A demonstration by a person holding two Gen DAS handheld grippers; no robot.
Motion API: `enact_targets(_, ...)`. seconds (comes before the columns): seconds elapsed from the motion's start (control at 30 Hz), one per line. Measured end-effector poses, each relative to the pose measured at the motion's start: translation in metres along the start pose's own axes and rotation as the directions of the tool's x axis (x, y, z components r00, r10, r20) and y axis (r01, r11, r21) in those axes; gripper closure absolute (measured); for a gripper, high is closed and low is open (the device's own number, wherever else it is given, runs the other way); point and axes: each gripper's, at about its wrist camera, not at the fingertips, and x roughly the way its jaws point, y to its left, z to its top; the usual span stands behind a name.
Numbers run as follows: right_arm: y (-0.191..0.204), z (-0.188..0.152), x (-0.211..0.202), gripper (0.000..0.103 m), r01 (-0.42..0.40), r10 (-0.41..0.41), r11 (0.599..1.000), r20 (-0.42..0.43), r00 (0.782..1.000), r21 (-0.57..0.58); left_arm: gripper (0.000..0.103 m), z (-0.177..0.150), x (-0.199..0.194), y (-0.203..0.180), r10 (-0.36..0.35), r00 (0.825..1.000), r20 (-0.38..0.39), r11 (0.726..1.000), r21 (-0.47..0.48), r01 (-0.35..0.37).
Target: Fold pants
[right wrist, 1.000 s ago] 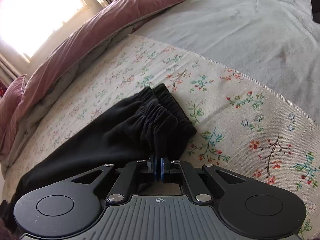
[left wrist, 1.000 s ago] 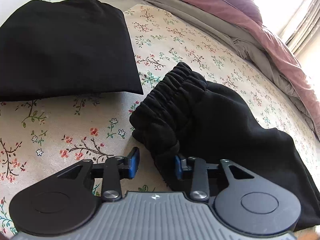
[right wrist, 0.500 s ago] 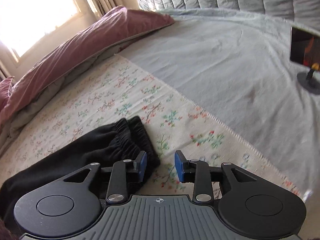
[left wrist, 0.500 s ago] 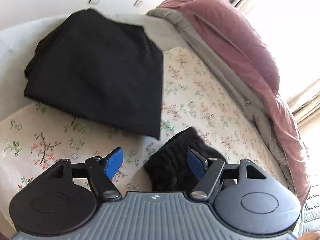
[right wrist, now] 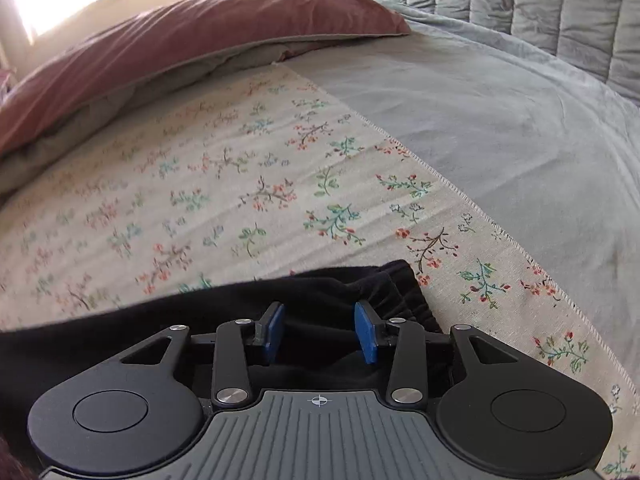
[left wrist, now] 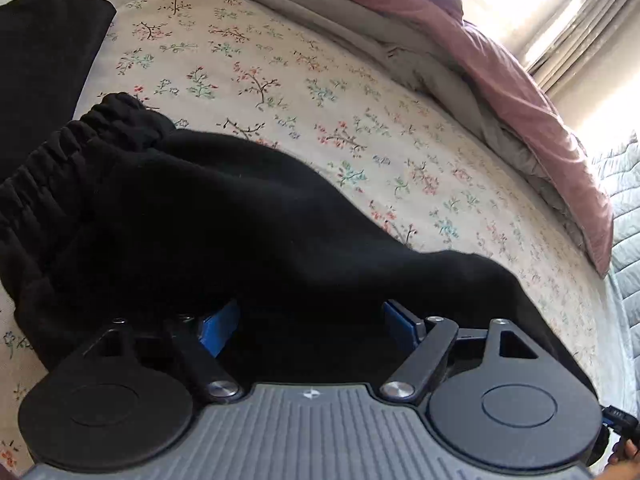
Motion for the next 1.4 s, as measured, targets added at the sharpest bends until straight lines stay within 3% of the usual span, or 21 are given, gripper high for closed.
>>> enact_targets(0.1,0.008,0.002,-0.004,0.065,0.017,-0.015,0.995,0.018,1.0,-0.101,0.011,0.001,-0.005,0.0,-0.021,1.0,0.02,0.999,-0.024,0.022)
enact_targets(0.33,-0.002,0.017,0.0,0.065,-0.026,0.026,0.999,0.005,1.0,-0.024,0.01,-0.003,0.0,-0.009,-0.006,1.0,0.011,0.999,-0.036,0.006)
enact_targets(0.53,-0.052,0.024,-0.028,0.065,-0.159,0.143,0.966,0.091,0.986,0.204,0.006,-0.001,0.002,-0.014,-0.012,1.0,0.015,0.999,-0.047,0.013)
enact_targets(0.73,-0.034,0.018,-0.001,0.065,-0.001,0.001,0.999,0.006,1.0,0.035,0.006,-0.001,0.002,-0.013,-0.011,1.0,0.017,0.999,-0.048,0.012)
enact_targets(0.83,-0.029,0.015,0.016,0.065,0.005,-0.006,1.0,-0.022,1.0,-0.025,0.006,-0.002,-0.001,-0.013,0.001,1.0,0.02,0.999,-0.043,0.0)
enact_targets(0.9,-0.022,0.014,0.012,0.082,0.035,-0.035,0.996,-0.003,0.999,-0.079,0.006,-0.002,-0.006,-0.011,0.006,0.999,0.044,0.998,-0.055,-0.004)
enact_targets(1.0,-0.024,0.024,-0.033,0.088,0.072,-0.072,0.997,0.134,0.988,0.002,0.006,-0.002,-0.012,-0.013,0.008,0.997,0.071,0.999,-0.036,-0.006)
enact_targets(1.07,-0.033,0.029,-0.052,0.089,0.055,-0.065,0.997,0.188,0.98,0.058,0.006,-0.003,-0.008,-0.016,0.022,0.998,0.057,1.0,-0.005,-0.021)
enact_targets(1.13,-0.034,0.029,-0.037,0.088,0.086,-0.089,0.996,0.153,0.984,0.032,0.006,-0.004,-0.002,-0.016,0.047,0.998,0.039,0.999,0.003,-0.047)
enact_targets(1.23,-0.017,0.015,0.011,0.087,0.172,-0.167,0.98,0.061,0.984,-0.094,0.006,-0.006,0.002,-0.014,0.056,0.998,0.031,0.998,0.01,-0.056)
enact_targets(1.3,-0.008,0.014,0.018,0.085,0.202,-0.194,0.971,0.07,0.978,-0.132,0.006,-0.008,0.001,-0.012,0.053,0.998,0.029,0.998,0.03,-0.054)
enact_targets(1.4,-0.006,0.021,-0.003,0.077,0.219,-0.206,0.971,0.123,0.971,-0.096,0.006,-0.009,-0.003,-0.011,0.055,0.998,0.032,0.998,0.041,-0.056)
